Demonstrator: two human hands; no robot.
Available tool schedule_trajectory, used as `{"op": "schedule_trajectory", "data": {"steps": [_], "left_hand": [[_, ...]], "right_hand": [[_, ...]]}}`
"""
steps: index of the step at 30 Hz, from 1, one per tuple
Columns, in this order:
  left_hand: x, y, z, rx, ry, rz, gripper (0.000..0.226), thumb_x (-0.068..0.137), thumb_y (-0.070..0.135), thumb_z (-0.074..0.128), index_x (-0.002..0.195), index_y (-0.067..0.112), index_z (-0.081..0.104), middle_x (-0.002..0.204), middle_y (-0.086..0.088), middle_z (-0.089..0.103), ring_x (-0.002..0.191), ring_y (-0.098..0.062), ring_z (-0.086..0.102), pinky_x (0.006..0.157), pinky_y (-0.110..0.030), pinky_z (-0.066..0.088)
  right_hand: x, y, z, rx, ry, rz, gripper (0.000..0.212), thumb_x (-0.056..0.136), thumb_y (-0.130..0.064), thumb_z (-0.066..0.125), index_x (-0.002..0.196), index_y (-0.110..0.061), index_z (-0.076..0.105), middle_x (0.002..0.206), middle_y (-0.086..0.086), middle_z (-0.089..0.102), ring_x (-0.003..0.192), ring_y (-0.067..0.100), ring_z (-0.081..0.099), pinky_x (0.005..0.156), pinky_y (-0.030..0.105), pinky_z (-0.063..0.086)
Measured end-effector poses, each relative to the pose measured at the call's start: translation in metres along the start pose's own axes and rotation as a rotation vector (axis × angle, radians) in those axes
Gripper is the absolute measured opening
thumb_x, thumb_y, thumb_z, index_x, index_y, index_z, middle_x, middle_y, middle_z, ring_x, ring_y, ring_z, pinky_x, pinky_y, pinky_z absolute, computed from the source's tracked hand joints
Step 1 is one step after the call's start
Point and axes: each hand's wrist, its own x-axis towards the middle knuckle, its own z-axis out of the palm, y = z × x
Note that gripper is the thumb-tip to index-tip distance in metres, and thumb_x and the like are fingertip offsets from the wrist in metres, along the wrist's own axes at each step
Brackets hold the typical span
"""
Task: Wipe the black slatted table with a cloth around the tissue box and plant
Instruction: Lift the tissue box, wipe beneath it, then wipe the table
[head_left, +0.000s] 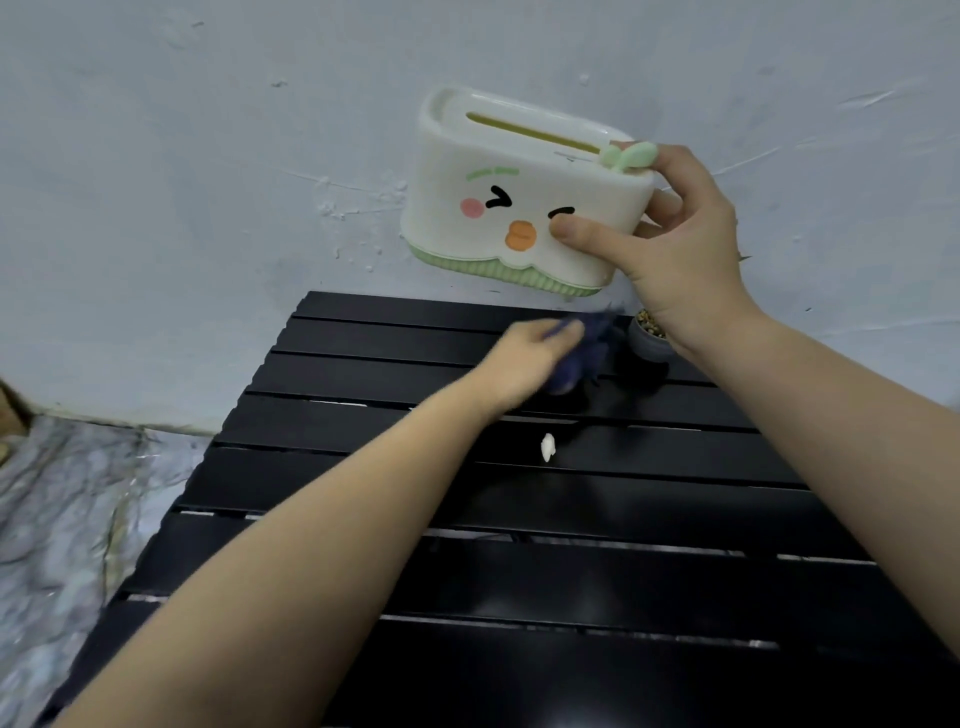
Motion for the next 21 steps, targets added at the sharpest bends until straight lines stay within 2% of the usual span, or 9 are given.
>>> {"op": "schedule_trajectory", "data": {"steps": [2, 4, 6, 9, 11, 14, 16, 18, 21], "left_hand": [[-0.005, 0.008, -0.026, -0.308, 0.133, -0.068, 0.034, 0.102, 0.02, 0.049, 0.072, 0.008, 0.061, 0.046, 0.004, 0.058, 0.048, -0.01, 0.055, 0.059, -0.023, 0.047], [-0.011, 0.012, -0.068, -0.367, 0.233, -0.086, 0.036, 0.102, 0.025, 0.047, 0.074, 0.011, 0.063, 0.049, -0.002, 0.055, 0.046, -0.015, 0.057, 0.05, -0.024, 0.048], [-0.015, 0.01, -0.121, -0.124, 0.333, -0.052, 0.045, 0.102, 0.032, 0.046, 0.066, 0.015, 0.067, 0.053, -0.001, 0.055, 0.049, -0.019, 0.053, 0.046, -0.025, 0.038], [-0.023, -0.008, -0.188, 0.247, 0.444, -0.012, 0.034, 0.103, 0.034, 0.046, 0.081, 0.017, 0.066, 0.071, -0.007, 0.06, 0.066, -0.012, 0.056, 0.063, -0.024, 0.043], [-0.034, -0.026, -0.208, 0.496, 0.347, -0.035, 0.033, 0.103, 0.033, 0.044, 0.078, 0.017, 0.058, 0.068, -0.009, 0.056, 0.061, -0.008, 0.055, 0.063, -0.026, 0.043], [-0.058, -0.04, -0.21, 0.761, 0.183, -0.027, 0.027, 0.102, 0.039, 0.045, 0.092, 0.023, 0.065, 0.086, -0.002, 0.064, 0.09, -0.013, 0.06, 0.087, -0.032, 0.044], [-0.078, -0.035, -0.2, 0.714, 0.115, 0.012, 0.03, 0.101, 0.039, 0.045, 0.102, 0.02, 0.068, 0.086, 0.004, 0.066, 0.082, -0.005, 0.059, 0.081, -0.026, 0.044], [-0.104, -0.026, -0.188, 0.646, 0.084, 0.021, 0.026, 0.102, 0.037, 0.046, 0.093, 0.025, 0.068, 0.072, 0.007, 0.062, 0.068, 0.001, 0.054, 0.071, -0.021, 0.042], [-0.151, -0.016, -0.17, 0.577, 0.022, 0.021, 0.027, 0.102, 0.033, 0.046, 0.091, 0.024, 0.069, 0.063, 0.007, 0.06, 0.064, 0.001, 0.054, 0.069, -0.018, 0.039]], "right_hand": [[-0.001, -0.002, 0.001, 0.005, 0.008, -0.003, 0.057, 0.065, -0.013, 0.093, 0.11, -0.016, 0.058, 0.116, 0.01, 0.072, 0.101, 0.023, 0.073, 0.083, 0.041, 0.062], [0.0, -0.002, 0.002, 0.002, 0.014, -0.004, 0.058, 0.065, -0.014, 0.093, 0.111, -0.016, 0.058, 0.118, 0.008, 0.071, 0.102, 0.022, 0.073, 0.082, 0.039, 0.062], [0.001, 0.0, 0.004, 0.007, 0.018, -0.003, 0.058, 0.065, -0.016, 0.093, 0.111, -0.017, 0.058, 0.119, 0.008, 0.071, 0.103, 0.021, 0.073, 0.083, 0.039, 0.062], [0.0, 0.009, 0.013, 0.022, 0.021, 0.014, 0.055, 0.065, -0.016, 0.094, 0.108, -0.021, 0.059, 0.12, 0.009, 0.07, 0.105, 0.022, 0.072, 0.083, 0.04, 0.062], [-0.002, 0.017, 0.022, 0.024, 0.015, 0.039, 0.055, 0.065, -0.015, 0.093, 0.107, -0.022, 0.06, 0.12, 0.008, 0.07, 0.104, 0.021, 0.072, 0.083, 0.039, 0.062], [-0.007, 0.028, 0.035, 0.033, -0.008, 0.074, 0.057, 0.065, -0.015, 0.093, 0.111, -0.019, 0.059, 0.12, 0.007, 0.07, 0.105, 0.02, 0.072, 0.084, 0.04, 0.061], [-0.01, 0.032, 0.042, 0.045, -0.023, 0.096, 0.059, 0.064, -0.016, 0.094, 0.112, -0.019, 0.059, 0.121, 0.005, 0.07, 0.107, 0.02, 0.071, 0.085, 0.043, 0.061], [-0.012, 0.032, 0.046, 0.046, -0.032, 0.107, 0.058, 0.063, -0.018, 0.094, 0.109, -0.021, 0.059, 0.122, 0.004, 0.07, 0.108, 0.02, 0.071, 0.086, 0.044, 0.061], [-0.012, 0.03, 0.05, 0.039, -0.038, 0.114, 0.058, 0.062, -0.018, 0.094, 0.109, -0.022, 0.06, 0.122, 0.002, 0.07, 0.107, 0.02, 0.071, 0.086, 0.043, 0.061]]}}
